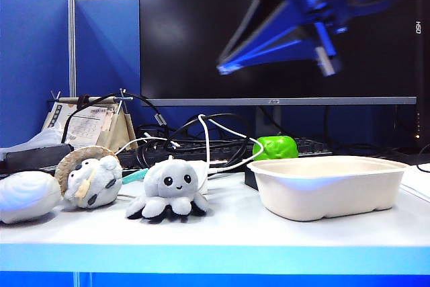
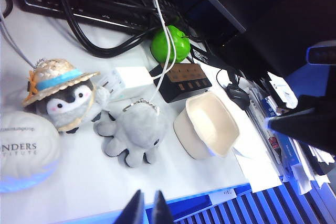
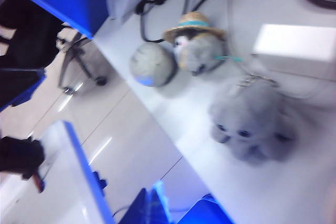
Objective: Identity fluffy octopus among items on the table, put them into the paper lunch box.
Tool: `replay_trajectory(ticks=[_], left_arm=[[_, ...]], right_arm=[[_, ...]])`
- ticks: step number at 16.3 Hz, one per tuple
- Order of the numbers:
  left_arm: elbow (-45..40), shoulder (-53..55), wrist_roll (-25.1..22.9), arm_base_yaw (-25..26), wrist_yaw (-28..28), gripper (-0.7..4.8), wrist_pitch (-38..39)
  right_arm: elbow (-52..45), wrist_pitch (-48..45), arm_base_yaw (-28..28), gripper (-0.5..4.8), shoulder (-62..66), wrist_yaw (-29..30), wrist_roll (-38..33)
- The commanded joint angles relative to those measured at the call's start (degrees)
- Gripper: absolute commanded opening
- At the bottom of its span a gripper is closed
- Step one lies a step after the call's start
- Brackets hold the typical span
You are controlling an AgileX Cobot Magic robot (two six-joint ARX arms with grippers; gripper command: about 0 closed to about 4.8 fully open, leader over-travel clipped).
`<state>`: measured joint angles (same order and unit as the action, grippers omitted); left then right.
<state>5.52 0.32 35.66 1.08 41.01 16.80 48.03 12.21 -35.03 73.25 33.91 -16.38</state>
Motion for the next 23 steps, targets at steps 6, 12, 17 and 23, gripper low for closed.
replay_trajectory(ticks=[6, 12, 17, 23], left_arm=[[0.24, -0.13, -0.07, -0.07, 0.39, 0.36, -0.55], [0.24, -0.13, -0.26, -0.07, 0.37, 0.35, 1.97], [0.24, -0.13, -0.24, -0.07, 0.39, 0.36, 1.97], [0.24, -0.13, -0.24, -0.07, 0.42, 0.35, 1.95]], right_arm=[[0.22, -1.79, -2.91, 0.54, 7.3, 0.81, 0.31], [4.96, -1.31, -2.93, 0.54, 12.44, 3.76, 0.02], [7.23, -1.64, -2.95, 0.55, 15.87, 5.09, -0.09], [7.23, -1.55, -2.93, 2.16, 19.78, 4.9, -0.37]])
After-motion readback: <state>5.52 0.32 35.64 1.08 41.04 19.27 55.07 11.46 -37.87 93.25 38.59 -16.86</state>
